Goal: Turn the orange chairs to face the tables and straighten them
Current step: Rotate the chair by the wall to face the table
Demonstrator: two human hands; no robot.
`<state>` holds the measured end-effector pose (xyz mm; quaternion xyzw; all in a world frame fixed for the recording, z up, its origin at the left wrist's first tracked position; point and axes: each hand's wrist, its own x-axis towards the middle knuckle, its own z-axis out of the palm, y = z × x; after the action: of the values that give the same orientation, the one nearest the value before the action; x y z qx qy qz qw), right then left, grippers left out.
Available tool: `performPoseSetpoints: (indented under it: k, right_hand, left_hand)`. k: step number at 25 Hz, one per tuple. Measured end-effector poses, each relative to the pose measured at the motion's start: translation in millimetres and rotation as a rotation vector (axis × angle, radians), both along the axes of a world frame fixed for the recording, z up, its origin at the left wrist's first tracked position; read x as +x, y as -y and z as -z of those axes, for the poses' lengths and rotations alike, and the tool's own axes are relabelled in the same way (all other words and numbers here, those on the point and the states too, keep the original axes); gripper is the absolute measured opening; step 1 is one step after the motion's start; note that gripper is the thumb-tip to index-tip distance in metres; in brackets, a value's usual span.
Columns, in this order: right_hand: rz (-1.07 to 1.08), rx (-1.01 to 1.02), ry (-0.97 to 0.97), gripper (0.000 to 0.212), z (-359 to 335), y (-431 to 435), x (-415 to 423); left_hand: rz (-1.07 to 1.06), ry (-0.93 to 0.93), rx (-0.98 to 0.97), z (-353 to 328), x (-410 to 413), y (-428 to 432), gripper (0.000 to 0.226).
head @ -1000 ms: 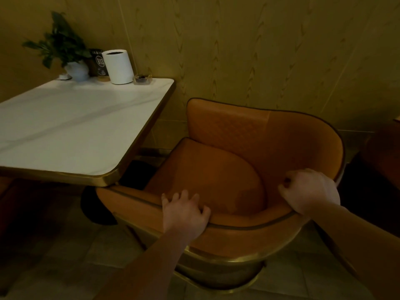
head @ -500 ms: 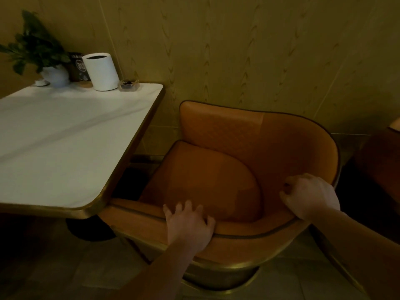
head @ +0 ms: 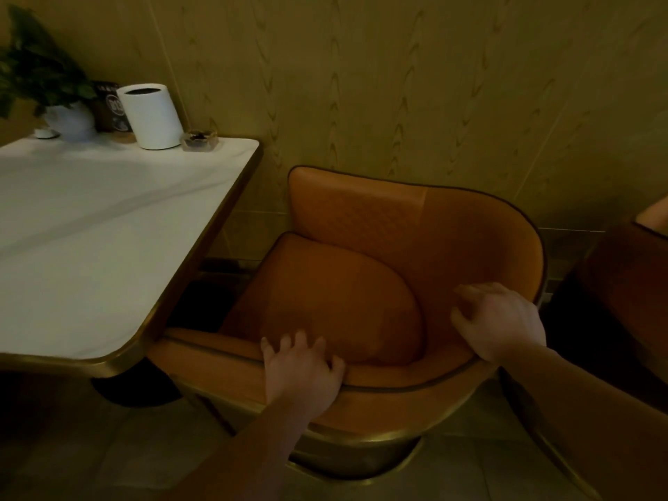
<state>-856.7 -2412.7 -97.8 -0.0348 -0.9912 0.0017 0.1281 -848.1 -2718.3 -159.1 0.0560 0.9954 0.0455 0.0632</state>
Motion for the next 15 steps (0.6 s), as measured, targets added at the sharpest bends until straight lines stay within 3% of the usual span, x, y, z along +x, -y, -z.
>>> performPoseSetpoints:
  k: [6, 15]
  right_hand:
    - [-0.024, 0.015, 0.008, 0.042, 1.3, -4.6, -7.1]
    - [-0.063, 0.033, 0.043, 0.038, 0.2, -5.5, -6.6]
  left_hand:
    - [0.001, 0.172, -0.055, -7.1, -8.1, -2.4, 0.063]
    - [-0.005, 0.074, -0.016, -6.2, 8.1, 3.6, 0.065]
